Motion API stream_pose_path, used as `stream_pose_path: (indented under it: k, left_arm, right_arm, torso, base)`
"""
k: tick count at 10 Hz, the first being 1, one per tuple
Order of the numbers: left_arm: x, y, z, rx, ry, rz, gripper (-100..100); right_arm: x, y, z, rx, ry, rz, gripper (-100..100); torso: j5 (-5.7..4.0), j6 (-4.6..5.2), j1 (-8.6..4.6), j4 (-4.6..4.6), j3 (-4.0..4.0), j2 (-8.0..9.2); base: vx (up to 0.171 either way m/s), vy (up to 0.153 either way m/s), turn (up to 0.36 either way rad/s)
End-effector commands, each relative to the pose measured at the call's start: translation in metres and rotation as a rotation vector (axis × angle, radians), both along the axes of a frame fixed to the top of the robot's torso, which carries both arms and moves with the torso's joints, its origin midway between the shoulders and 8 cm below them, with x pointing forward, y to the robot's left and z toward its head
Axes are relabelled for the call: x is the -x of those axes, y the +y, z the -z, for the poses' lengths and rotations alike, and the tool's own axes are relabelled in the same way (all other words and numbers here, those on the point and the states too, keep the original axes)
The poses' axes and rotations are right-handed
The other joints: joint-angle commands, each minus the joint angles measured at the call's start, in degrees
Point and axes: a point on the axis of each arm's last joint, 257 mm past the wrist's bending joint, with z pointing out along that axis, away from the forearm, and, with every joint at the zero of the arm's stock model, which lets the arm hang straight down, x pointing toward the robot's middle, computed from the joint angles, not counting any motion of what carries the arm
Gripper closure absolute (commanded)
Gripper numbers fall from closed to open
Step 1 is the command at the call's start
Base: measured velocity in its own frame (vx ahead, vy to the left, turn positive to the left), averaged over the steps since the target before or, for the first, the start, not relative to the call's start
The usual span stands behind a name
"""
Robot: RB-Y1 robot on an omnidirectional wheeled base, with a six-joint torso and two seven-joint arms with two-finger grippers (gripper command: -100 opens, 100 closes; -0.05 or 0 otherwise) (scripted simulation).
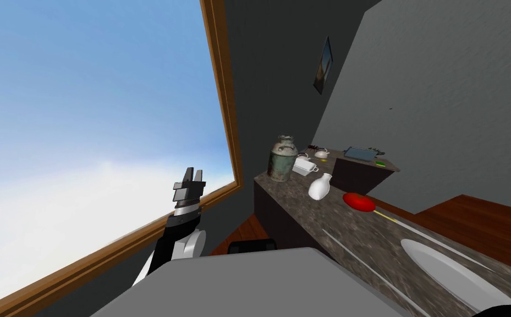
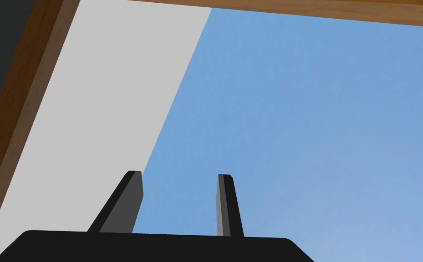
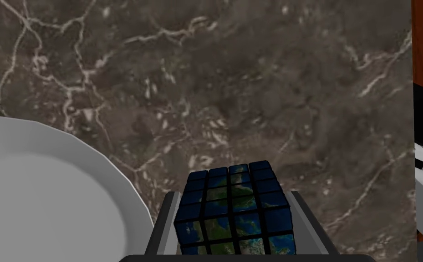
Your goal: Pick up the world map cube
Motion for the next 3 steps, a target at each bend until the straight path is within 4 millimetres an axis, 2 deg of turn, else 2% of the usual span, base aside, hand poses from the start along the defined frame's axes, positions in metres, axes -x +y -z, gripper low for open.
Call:
stream_pose_path:
  k: [1, 2, 3]
  left_arm:
    - [0.0000, 0.0000, 0.0000, 0.000, 0.000, 0.000, 0]
    - [0.0000, 0.0000, 0.0000, 0.000, 0.000, 0.000, 0]
    - [0.0000, 0.0000, 0.0000, 0.000, 0.000, 0.000, 0]
  right_arm:
    - [-0.0080, -0.0021, -0.0109, -0.001, 0.003, -0.007, 100]
    - [-0.0052, -0.0015, -0.0071, 0.000, 0.002, -0.006, 100]
    - [-0.0058, -0.0014, -0.0078, -0.001, 0.003, -0.005, 0]
  torso:
    - [0.00, 0.00, 0.00, 0.00, 0.00, 0.00]
    - [0.01, -0.03, 0.03, 0.00, -0.01, -0.01]
    - [-0.03, -0.03, -0.03, 0.00, 0.01, 0.02]
  base:
    - [0.016, 0.021, -0.073]
    - [0.005, 0.007, -0.010]
    - [0.000, 0.000, 0.000]
